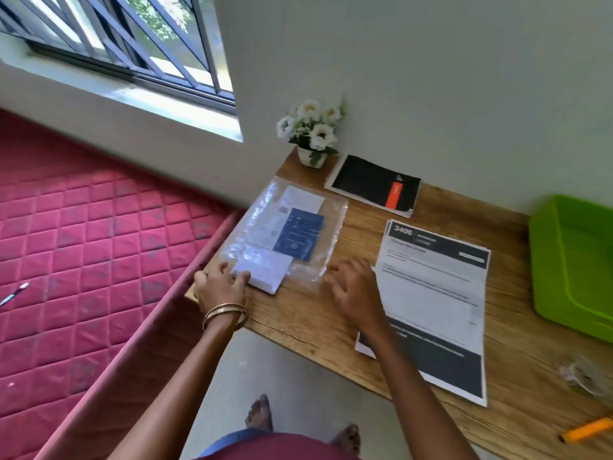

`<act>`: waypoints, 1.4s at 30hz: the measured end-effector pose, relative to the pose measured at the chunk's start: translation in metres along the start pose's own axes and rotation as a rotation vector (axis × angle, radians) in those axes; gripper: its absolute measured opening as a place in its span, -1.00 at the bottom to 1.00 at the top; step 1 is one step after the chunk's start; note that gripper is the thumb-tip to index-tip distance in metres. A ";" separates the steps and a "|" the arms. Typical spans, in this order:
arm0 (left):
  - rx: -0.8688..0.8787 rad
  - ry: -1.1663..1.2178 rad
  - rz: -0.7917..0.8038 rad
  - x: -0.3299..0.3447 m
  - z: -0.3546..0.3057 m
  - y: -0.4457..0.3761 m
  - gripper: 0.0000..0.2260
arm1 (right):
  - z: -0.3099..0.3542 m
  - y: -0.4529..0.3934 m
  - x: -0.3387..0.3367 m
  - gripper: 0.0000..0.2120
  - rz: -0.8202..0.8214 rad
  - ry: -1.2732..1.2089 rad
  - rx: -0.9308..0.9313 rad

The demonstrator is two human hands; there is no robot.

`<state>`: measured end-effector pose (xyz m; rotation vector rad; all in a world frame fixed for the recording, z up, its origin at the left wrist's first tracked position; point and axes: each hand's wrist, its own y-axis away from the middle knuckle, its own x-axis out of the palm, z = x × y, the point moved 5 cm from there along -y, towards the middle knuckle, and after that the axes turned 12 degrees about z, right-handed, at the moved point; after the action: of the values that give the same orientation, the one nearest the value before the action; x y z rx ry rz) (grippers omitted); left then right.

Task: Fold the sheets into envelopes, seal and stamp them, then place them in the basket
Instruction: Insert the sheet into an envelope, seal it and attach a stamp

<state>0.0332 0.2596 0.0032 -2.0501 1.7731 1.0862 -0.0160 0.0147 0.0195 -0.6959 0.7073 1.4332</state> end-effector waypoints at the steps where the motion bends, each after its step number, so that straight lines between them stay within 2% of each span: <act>1: -0.020 -0.034 0.037 -0.001 0.003 -0.004 -0.56 | 0.008 -0.007 0.009 -0.76 0.041 0.039 -0.026; 3: -0.004 -0.107 0.091 0.000 0.004 -0.010 -0.50 | 0.022 -0.019 0.025 -0.67 0.132 0.117 -0.065; 6: -0.022 -0.204 0.082 0.000 0.003 -0.011 -0.49 | 0.033 -0.031 0.043 -0.56 0.236 0.216 -0.085; 12: -0.086 -0.212 0.130 -0.002 0.004 -0.022 -0.59 | 0.038 -0.037 0.053 -0.62 0.224 0.283 -0.057; 18: -0.136 0.056 0.143 -0.014 0.005 -0.032 -0.88 | 0.037 -0.040 0.053 -0.62 0.252 0.287 -0.053; 24: -0.175 0.336 0.211 -0.016 0.015 -0.037 -0.86 | 0.039 -0.044 0.052 -0.68 0.231 0.284 -0.079; 28: -0.269 0.672 0.401 -0.024 -0.001 -0.022 -0.92 | 0.038 -0.046 0.049 -0.74 0.202 0.245 -0.084; 38: 0.058 0.839 0.412 -0.121 -0.089 0.017 -0.81 | 0.037 -0.043 0.047 -0.80 0.145 0.196 -0.104; 42: 0.154 1.016 0.420 -0.148 -0.130 0.027 -0.80 | 0.037 -0.041 0.045 -0.79 0.183 0.167 -0.080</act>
<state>0.0579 0.2873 0.1986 -2.3629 2.6908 -0.1629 0.0262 0.0706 0.0066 -0.8379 0.8653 1.5897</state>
